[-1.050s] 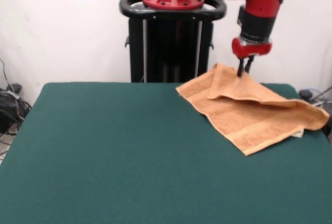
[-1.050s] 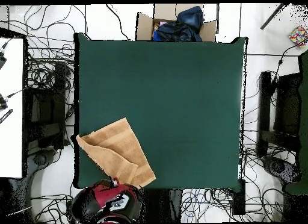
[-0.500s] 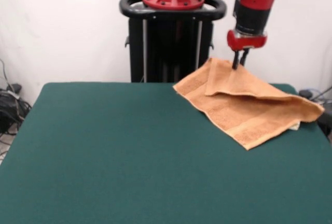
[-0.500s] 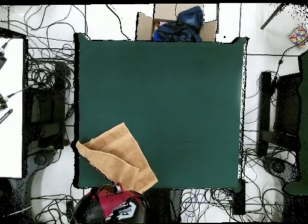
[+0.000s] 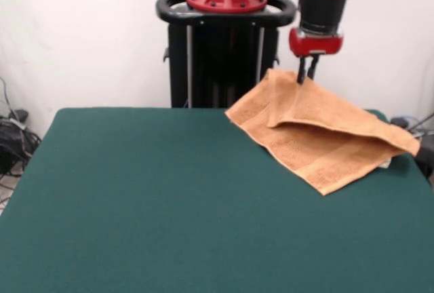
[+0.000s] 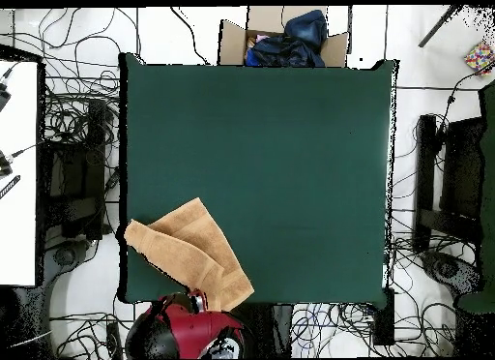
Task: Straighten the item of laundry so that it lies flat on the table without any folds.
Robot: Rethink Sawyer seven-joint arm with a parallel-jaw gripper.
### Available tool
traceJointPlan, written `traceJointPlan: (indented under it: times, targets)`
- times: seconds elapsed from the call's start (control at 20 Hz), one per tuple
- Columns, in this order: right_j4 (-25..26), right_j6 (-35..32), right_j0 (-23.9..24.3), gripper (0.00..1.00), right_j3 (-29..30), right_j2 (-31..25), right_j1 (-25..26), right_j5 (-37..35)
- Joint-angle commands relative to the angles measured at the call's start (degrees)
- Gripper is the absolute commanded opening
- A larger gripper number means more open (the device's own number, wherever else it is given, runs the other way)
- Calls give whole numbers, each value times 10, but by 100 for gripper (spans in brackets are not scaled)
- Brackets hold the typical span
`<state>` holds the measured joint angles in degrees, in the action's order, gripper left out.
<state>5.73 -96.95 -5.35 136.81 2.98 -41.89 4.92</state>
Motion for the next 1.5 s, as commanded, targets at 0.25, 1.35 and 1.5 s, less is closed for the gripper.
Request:
traceJointPlan:
  times: [0.25, 1.35, 1.5]
  targets:
    - [-33, -109, 6, 0, -20, -39, 6, -50]
    - [-29, -114, 9, 100, -13, -42, 3, -29]
    - [-28, -117, 15, 100, -11, -49, 6, -27]
